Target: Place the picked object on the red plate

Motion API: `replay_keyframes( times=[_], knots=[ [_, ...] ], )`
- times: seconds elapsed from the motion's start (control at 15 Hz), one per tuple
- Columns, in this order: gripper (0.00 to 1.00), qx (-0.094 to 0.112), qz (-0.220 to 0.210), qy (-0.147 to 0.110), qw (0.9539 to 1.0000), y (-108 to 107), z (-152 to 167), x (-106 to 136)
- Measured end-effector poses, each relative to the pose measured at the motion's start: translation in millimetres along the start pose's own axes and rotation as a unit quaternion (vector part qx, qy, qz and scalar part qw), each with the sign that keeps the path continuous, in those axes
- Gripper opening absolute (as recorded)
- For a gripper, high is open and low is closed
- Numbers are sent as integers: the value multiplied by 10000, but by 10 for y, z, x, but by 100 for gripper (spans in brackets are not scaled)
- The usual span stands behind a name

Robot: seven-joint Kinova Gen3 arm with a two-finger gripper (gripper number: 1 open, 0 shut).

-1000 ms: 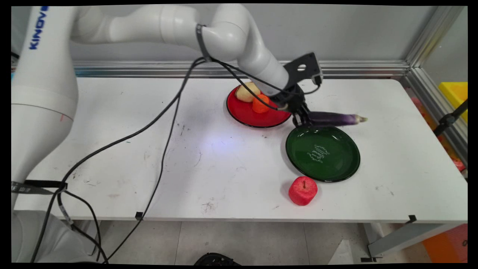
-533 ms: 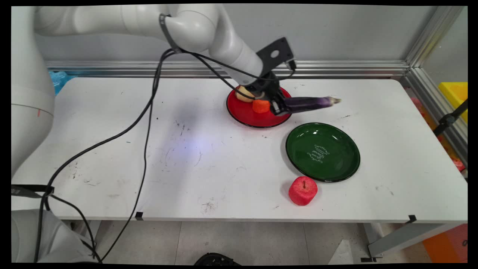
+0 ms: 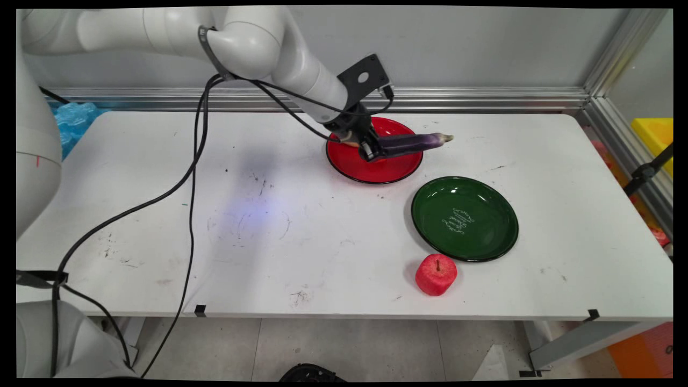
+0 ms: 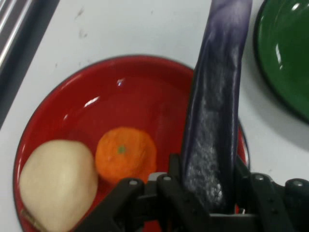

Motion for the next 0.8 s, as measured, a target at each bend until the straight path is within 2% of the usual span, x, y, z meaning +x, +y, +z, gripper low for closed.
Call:
replay_keyframes(
  times=[0.4, 0.8],
  knots=[
    [0, -2, 26, -174, 9998, -97, 88, -184],
    [0, -106, 114, -274, 9995, -158, 192, -276]
  ],
)
